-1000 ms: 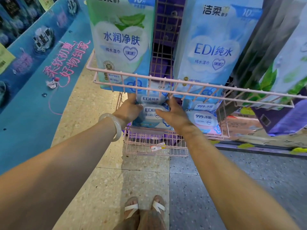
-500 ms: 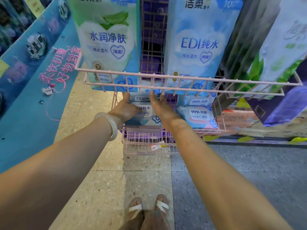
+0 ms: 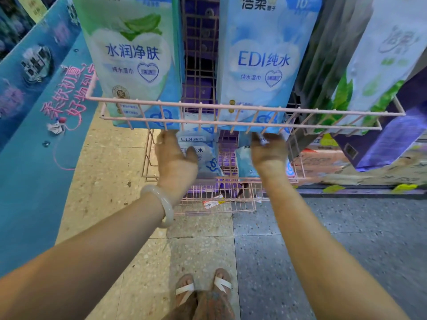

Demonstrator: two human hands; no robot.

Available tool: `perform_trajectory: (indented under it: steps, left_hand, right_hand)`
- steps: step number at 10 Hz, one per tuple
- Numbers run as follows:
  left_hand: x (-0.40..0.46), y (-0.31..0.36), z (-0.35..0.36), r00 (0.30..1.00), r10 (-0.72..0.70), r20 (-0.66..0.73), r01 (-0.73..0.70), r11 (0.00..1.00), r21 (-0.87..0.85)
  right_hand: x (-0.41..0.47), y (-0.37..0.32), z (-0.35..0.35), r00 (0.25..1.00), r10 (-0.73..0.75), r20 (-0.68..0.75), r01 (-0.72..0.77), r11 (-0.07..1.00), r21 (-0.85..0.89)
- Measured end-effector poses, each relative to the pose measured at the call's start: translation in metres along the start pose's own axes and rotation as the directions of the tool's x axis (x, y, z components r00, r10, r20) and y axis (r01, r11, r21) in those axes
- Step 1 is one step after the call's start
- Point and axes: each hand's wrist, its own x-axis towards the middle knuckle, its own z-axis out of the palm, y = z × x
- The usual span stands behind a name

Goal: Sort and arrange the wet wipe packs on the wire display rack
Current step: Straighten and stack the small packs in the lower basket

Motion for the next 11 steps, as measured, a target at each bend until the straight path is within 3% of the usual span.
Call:
perform_trajectory:
  steps: [1,2,3,4,6,7,8,9,10,11]
  left_hand:
    - [-0.016,0.016,0.021,0.945,0.059,0.321,-0.025,0.994,-0.110]
    - [-0.005,0.043,0.046,0.800,-0.027,0.599,0.057,0.998,-0.031]
    - [0.004,0.064,0.061,0.709,-0.126,0.694,0.081,0.992,0.097]
    - [0.003,0.079,0.067,0.729,-0.136,0.671,0.051,0.988,0.144]
    - [-0.004,0.079,0.074,0.776,-0.078,0.626,-0.209,0.905,0.371]
    - [0.004,0.076,0.074,0.782,-0.254,0.569,0.121,0.958,0.260]
    - [0.003,0.078,0.069,0.771,-0.222,0.597,0.087,0.965,0.247]
    - [-0.009,0.069,0.063,0.812,-0.065,0.580,-0.096,0.966,0.241]
    - [-0.018,0.037,0.036,0.923,0.012,0.385,-0.126,0.954,0.271]
    - [-0.007,-0.002,0.007,0.954,0.032,0.299,-0.179,0.859,0.480]
  right_hand:
    - [0.027,0.013,-0.038,0.997,0.008,-0.071,-0.021,0.985,-0.174]
    - [0.037,0.018,-0.044,0.998,0.045,0.046,-0.035,0.978,-0.204]
    - [0.037,0.022,-0.044,0.997,0.049,0.068,-0.037,0.985,-0.171]
    - [0.037,0.022,-0.047,0.993,0.089,0.082,-0.081,0.992,-0.093]
    - [0.034,0.024,-0.043,0.994,0.078,0.081,-0.079,0.997,0.007]
    - [0.036,0.028,-0.040,0.989,0.041,0.141,-0.020,0.989,-0.147]
    - [0.036,0.026,-0.044,0.975,0.064,0.214,-0.017,0.977,-0.213]
    - [0.030,0.032,-0.051,0.982,0.004,0.189,0.061,0.939,-0.340]
    - [0.006,0.042,-0.049,0.968,-0.050,0.245,0.163,0.869,-0.468]
    - [-0.010,0.053,-0.039,0.945,-0.060,0.322,0.268,0.706,-0.656]
